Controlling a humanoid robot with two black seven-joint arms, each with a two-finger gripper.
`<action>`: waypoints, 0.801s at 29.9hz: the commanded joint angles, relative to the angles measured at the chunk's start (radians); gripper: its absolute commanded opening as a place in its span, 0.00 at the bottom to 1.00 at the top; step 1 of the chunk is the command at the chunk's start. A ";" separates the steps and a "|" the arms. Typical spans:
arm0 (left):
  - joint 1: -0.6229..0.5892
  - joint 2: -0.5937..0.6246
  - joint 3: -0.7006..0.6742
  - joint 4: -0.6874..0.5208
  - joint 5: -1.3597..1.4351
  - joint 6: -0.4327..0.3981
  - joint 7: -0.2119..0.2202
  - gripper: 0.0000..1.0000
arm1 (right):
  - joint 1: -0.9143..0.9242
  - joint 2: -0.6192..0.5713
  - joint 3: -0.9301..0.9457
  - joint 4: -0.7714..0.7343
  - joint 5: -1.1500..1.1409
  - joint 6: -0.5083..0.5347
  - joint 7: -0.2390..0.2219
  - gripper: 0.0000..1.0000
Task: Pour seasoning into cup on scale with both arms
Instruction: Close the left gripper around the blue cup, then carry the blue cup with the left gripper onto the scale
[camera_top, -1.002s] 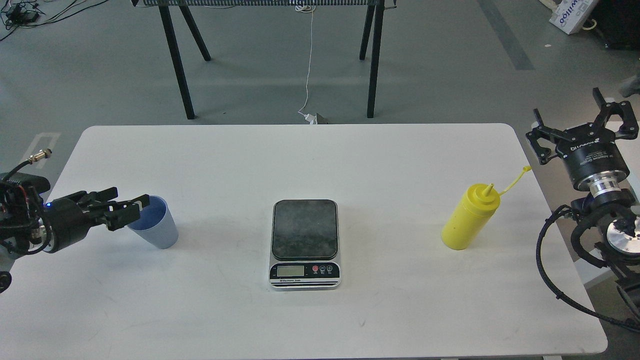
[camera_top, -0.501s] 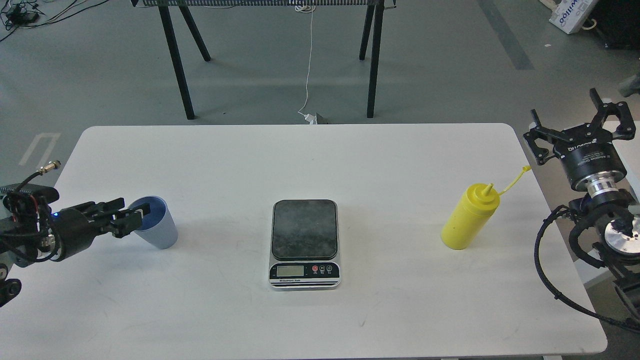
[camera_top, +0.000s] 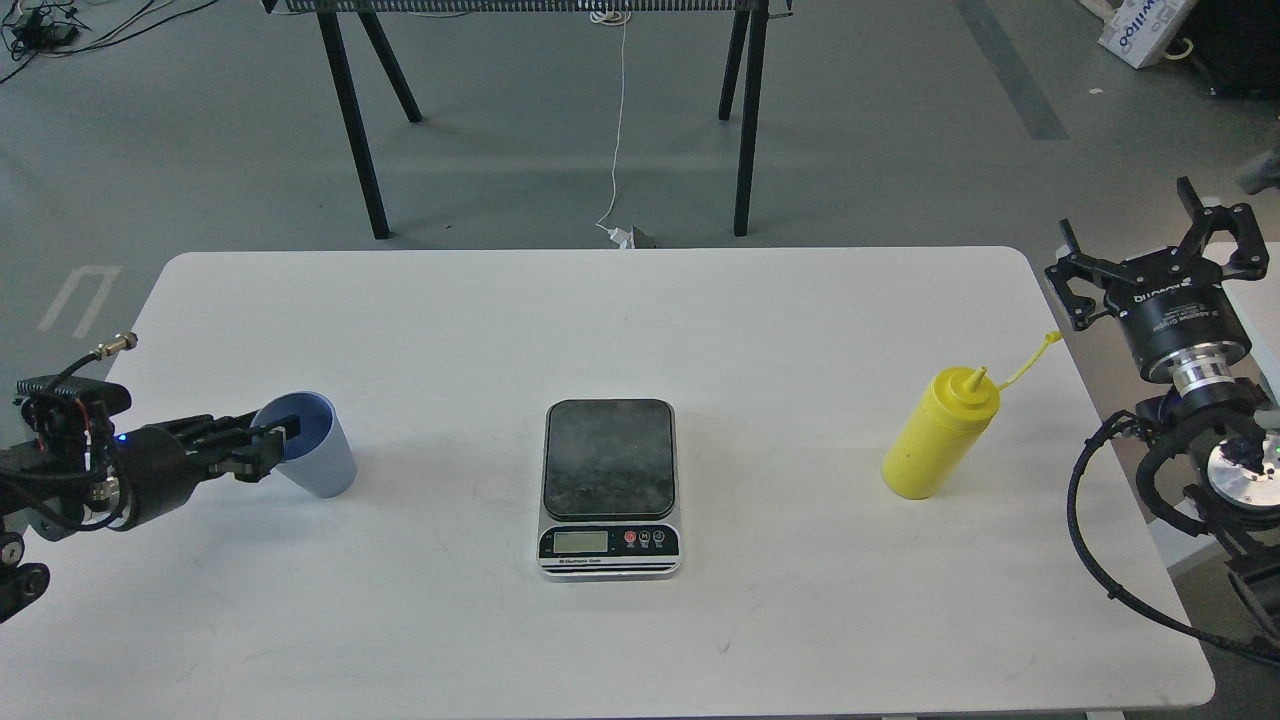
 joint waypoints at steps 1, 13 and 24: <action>-0.005 0.000 0.000 0.000 -0.003 -0.002 0.001 0.07 | 0.000 0.000 -0.001 0.000 0.000 0.000 0.001 1.00; -0.108 0.023 -0.002 -0.104 0.000 -0.064 -0.008 0.06 | -0.001 -0.005 -0.002 0.002 -0.001 0.000 0.001 1.00; -0.411 -0.072 0.003 -0.316 0.015 -0.353 0.091 0.04 | -0.001 -0.015 0.002 0.005 -0.001 0.000 0.000 1.00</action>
